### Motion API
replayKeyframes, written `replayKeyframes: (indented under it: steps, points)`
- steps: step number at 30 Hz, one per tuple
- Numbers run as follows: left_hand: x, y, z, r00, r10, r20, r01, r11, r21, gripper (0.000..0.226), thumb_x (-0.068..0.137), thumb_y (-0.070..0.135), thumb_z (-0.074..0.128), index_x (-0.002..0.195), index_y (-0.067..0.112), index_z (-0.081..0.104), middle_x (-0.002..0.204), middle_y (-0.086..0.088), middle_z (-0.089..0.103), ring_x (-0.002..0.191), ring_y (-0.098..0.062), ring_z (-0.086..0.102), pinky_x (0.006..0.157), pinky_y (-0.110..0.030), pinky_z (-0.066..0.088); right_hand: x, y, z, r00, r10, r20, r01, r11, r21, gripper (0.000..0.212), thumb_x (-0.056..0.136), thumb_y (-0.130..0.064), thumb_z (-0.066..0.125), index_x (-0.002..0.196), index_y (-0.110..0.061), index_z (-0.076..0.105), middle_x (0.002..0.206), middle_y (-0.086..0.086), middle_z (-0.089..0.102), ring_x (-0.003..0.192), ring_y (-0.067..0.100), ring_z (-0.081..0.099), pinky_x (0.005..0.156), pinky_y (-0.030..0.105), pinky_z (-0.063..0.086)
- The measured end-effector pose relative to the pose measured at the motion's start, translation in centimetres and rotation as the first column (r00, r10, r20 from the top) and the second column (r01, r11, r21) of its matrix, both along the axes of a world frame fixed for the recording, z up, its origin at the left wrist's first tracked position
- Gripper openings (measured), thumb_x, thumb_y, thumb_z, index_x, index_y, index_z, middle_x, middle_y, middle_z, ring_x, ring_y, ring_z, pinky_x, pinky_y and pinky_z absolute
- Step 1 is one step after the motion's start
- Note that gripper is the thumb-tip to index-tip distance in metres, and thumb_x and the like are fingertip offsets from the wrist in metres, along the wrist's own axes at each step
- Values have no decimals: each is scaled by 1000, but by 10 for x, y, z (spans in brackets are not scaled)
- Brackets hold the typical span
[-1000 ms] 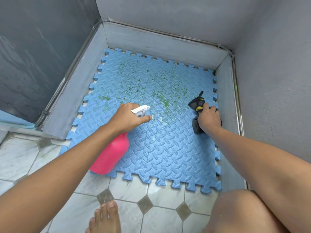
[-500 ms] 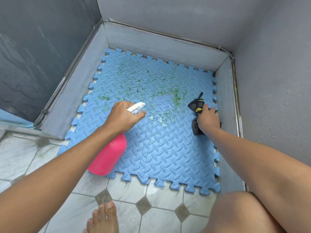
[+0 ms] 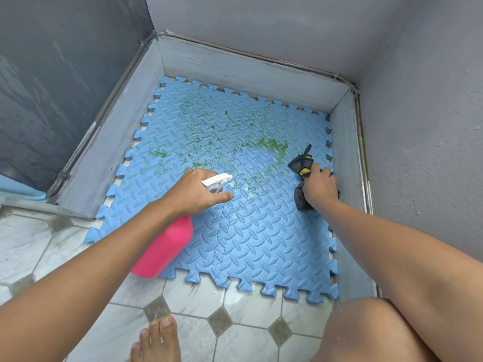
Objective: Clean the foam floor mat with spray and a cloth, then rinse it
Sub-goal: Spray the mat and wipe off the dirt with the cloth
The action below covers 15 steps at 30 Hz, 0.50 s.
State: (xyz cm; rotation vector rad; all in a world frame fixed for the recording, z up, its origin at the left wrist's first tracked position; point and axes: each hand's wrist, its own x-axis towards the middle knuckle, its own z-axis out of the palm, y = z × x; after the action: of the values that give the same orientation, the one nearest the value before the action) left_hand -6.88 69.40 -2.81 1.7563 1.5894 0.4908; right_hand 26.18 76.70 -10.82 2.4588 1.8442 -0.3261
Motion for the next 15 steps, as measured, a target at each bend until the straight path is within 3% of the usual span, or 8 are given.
replayKeyframes:
  steps: [2,7,11,15]
  points:
    - [-2,0,1,1000,-24,-5,24,1000,-16,50,81,44,85,67,7,55,59,-3,53,58,-17,48,60,-28,37,0,1,0,1000,-2,1,2,1000,-3,43,102,-19,45,143,-10,34,138,24,40,126,44,41,97,49,42]
    - [-13,-5,-7,999,10,-50,-14,996,-91,51,79,45,79,59,7,52,51,-9,62,55,-26,64,61,-39,53,1,1,-2,1000,1,4,-1,1000,-2,45,102,-20,46,144,-10,33,138,24,40,126,44,42,97,50,43]
    - [-20,-11,-7,996,12,-92,-18,998,-63,55,75,56,79,61,12,49,57,-6,53,61,-22,53,61,-38,42,1,2,-4,1000,-6,-1,6,1000,-1,44,101,-17,47,143,-11,34,138,24,41,127,44,41,98,49,42]
    - [-32,-8,-2,984,163,-66,-166,985,-44,58,69,63,67,63,6,58,55,-7,64,66,-29,65,70,-44,54,-2,2,-2,1000,-24,-13,24,1000,-2,47,100,-14,48,144,-11,33,140,24,40,128,44,40,99,49,42]
